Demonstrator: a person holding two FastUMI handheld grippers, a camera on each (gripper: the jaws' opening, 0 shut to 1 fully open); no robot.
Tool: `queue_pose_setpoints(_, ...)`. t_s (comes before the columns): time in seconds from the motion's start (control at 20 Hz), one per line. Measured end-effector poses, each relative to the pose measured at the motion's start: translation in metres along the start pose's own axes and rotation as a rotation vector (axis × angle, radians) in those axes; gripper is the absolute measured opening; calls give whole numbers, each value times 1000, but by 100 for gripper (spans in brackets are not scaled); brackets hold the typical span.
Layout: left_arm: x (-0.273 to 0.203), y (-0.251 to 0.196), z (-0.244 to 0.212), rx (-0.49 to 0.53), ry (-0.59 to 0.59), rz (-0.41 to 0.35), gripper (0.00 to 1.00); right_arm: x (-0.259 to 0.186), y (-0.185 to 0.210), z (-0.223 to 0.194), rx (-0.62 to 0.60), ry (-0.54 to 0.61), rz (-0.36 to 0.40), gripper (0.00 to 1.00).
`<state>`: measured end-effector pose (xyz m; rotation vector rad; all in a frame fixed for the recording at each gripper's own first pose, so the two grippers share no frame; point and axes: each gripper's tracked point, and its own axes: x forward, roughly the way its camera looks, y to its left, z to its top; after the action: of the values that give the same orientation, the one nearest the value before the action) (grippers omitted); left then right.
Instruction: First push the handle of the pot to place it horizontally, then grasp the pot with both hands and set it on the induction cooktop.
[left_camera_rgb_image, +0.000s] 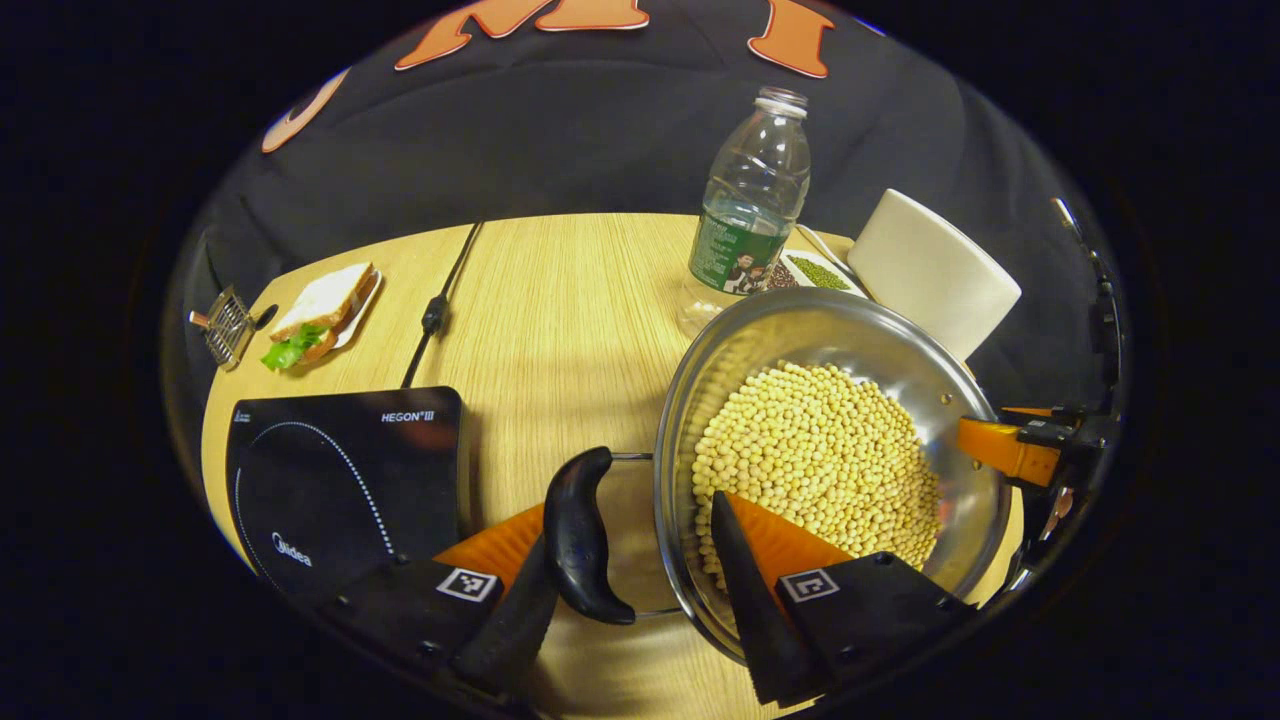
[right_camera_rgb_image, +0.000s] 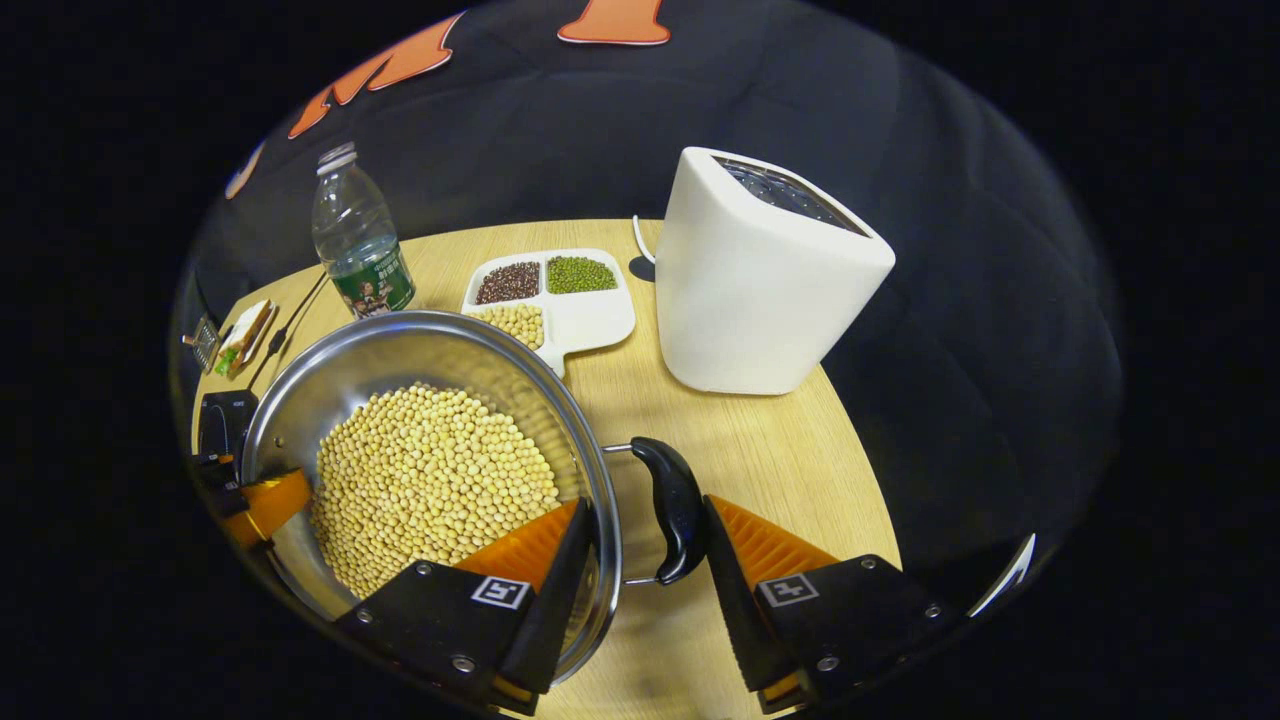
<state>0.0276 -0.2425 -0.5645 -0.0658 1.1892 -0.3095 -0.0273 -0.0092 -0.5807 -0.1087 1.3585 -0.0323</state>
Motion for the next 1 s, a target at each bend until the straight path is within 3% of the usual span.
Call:
queue_pose_setpoints(0.1,7,7,5,-13,-28,35,84,0,-1,0,-17,-15,-1,68)
queue_pose_setpoints(0.4,13,9,13,-35,-134,38,73,-4,-3,0,28,-82,-15,61)
queue_pose_setpoints(0.65,10,11,23,-36,-183,60,72,-3,-3,-8,91,-68,12,53)
queue_pose_setpoints(1.0,-27,26,35,-24,-268,74,71,7,4,-1,111,-128,39,55)
